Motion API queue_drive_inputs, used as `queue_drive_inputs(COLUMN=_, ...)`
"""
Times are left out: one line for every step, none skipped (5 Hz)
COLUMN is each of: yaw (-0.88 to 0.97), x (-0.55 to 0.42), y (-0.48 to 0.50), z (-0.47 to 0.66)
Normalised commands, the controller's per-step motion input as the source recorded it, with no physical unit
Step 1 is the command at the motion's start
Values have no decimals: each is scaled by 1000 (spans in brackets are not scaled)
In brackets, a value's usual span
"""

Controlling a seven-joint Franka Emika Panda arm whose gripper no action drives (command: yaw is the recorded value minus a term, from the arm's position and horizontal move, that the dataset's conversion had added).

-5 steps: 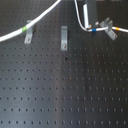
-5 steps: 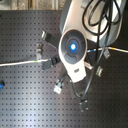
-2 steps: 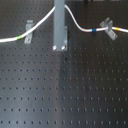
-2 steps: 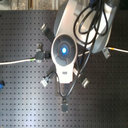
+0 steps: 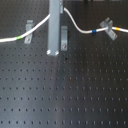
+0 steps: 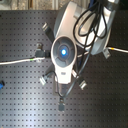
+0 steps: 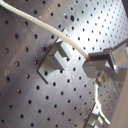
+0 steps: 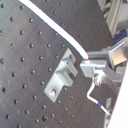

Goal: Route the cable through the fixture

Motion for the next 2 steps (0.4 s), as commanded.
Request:
queue_drive_inputs(yaw=0, x=1, y=26, z=0)
queue_drive_inputs(yaw=0, x=-86, y=263, z=172)
